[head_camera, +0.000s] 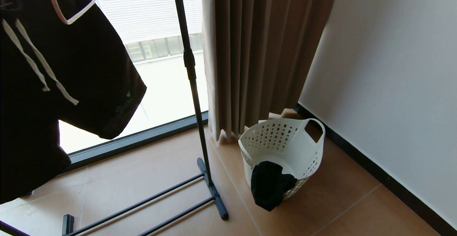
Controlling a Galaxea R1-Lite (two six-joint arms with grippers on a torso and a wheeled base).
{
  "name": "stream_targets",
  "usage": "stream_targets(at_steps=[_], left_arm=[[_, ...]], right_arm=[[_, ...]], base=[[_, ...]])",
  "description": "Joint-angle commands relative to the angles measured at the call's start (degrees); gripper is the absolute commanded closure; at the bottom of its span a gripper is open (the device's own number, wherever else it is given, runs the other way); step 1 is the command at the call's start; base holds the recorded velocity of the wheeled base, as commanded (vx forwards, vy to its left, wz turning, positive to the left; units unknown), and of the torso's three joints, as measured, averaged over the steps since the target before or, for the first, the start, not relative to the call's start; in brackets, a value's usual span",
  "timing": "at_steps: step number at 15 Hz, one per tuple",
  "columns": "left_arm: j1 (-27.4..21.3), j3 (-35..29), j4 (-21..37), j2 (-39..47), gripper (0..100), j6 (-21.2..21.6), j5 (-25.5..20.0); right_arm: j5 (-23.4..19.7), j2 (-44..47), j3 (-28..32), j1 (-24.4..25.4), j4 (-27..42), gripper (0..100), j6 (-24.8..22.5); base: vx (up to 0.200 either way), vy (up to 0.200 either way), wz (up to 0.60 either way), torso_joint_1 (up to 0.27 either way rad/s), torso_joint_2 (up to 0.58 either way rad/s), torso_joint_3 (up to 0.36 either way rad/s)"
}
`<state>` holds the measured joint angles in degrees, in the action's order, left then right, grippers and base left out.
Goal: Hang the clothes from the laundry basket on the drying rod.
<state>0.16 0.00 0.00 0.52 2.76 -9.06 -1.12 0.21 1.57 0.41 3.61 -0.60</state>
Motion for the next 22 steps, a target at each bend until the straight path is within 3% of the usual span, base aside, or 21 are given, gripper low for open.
stream_targets(at_steps=[1,22], left_arm=[[0.0,0.0,0.0,0.1,0,0.1,0.0],[0.0,0.0,0.0,0.1,0,0.1,0.1]], right_arm=[[0.0,0.0,-0.1,0.0,0.0,0,0.0],[0.2,-0.1,0.0,0.0,0.1,0,0.6]], base=[[0.000,0.000,0.00,-0.002,0.00,-0.188],[0.000,0.000,0.00,0.004,0.00,-0.199]])
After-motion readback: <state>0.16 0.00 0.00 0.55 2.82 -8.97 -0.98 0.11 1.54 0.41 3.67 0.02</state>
